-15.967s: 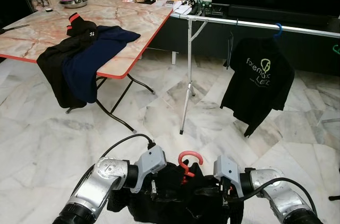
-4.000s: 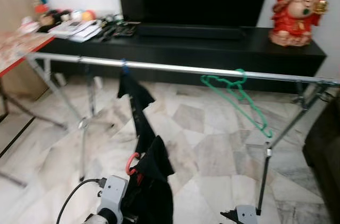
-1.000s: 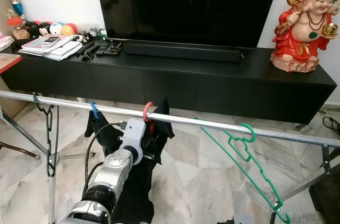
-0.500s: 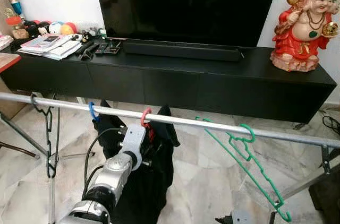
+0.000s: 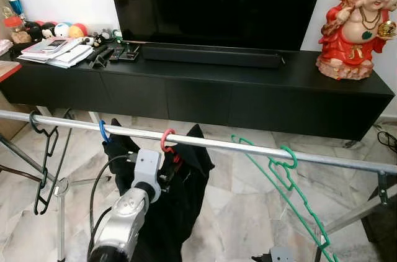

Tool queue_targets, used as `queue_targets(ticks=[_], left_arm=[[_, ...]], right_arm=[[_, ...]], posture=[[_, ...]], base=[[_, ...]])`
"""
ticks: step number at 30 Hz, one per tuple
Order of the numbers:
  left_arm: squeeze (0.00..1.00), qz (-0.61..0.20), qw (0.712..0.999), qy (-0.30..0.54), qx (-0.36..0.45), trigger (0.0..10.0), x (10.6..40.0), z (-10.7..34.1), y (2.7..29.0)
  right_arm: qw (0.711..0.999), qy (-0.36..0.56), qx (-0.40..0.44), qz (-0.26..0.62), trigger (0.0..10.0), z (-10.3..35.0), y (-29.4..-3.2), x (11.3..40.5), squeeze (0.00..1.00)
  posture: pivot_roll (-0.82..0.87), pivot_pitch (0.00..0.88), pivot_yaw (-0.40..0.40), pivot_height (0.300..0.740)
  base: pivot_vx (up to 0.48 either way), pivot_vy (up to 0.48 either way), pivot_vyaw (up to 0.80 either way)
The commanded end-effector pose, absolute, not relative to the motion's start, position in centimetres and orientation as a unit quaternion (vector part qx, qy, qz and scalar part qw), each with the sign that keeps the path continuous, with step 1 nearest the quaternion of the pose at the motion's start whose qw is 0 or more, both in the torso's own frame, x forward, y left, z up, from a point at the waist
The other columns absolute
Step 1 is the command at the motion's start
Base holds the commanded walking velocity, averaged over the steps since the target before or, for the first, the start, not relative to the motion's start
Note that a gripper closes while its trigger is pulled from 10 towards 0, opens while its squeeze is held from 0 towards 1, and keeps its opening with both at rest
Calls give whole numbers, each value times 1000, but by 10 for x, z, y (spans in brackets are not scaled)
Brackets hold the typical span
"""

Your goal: Hang hanger

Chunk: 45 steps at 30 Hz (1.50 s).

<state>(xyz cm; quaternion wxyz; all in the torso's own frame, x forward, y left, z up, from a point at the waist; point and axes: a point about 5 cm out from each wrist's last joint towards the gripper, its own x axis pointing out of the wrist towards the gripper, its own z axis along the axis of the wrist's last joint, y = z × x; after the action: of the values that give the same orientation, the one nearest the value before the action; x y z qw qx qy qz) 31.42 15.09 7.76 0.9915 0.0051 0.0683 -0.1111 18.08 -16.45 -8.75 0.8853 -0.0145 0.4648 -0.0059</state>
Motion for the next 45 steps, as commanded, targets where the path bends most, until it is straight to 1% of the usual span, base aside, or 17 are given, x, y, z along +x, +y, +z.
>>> queue_targets(ticks=[1,2,3,4,5,6,7,12,13,22,31,45], left_arm=[[1000,-97,994,55,-1,10000,310,85,158],[1000,-96,994,51,-1,10000,308,86,159],[1000,-86,995,44,-3,10000,298,88,163],[878,-78,996,40,0,10000,292,88,166],[878,-73,997,37,3,10000,288,88,168],[0,-65,997,36,3,10000,283,87,170],[0,-47,998,33,-6,10000,273,87,173],[0,-22,999,36,-14,10000,260,87,178],[0,-20,999,47,2,10000,259,84,179],[0,-15,998,62,-14,10000,260,82,178],[0,-18,998,63,-13,10000,260,86,174],[0,-30,998,60,-11,10000,264,90,168]], right_arm=[[883,470,-14,-4,10000,-89,-163,177,0],[883,470,-14,-4,10000,-89,-163,177,0],[882,470,-15,-2,10000,-90,-162,176,0],[882,471,-15,-2,10000,-90,-162,176,0],[882,471,-15,-2,10000,-90,-162,176,0],[882,471,-14,-2,10000,-90,-162,175,0],[881,472,-14,-1,10000,-91,-162,174,0],[880,475,-17,4,10000,-92,-161,172,0],[881,473,-18,5,10000,-91,-161,173,0],[881,473,-16,6,10000,-91,-161,173,0],[882,472,-14,8,10000,-92,-157,171,0],[882,471,-15,7,10000,-92,-160,172,0]], posture=[[72,33,13,740],[73,31,15,740],[73,27,17,740],[72,18,20,740],[71,12,22,740],[69,0,26,740],[70,0,30,740],[72,0,32,740],[70,0,35,740],[65,0,35,740],[73,17,29,740],[74,33,25,740]], base=[[0,0,0],[0,0,0],[0,0,0],[0,0,0],[0,0,0],[0,0,0],[0,0,0],[0,0,0],[0,0,0],[0,0,0],[0,302,0],[0,0,0]])
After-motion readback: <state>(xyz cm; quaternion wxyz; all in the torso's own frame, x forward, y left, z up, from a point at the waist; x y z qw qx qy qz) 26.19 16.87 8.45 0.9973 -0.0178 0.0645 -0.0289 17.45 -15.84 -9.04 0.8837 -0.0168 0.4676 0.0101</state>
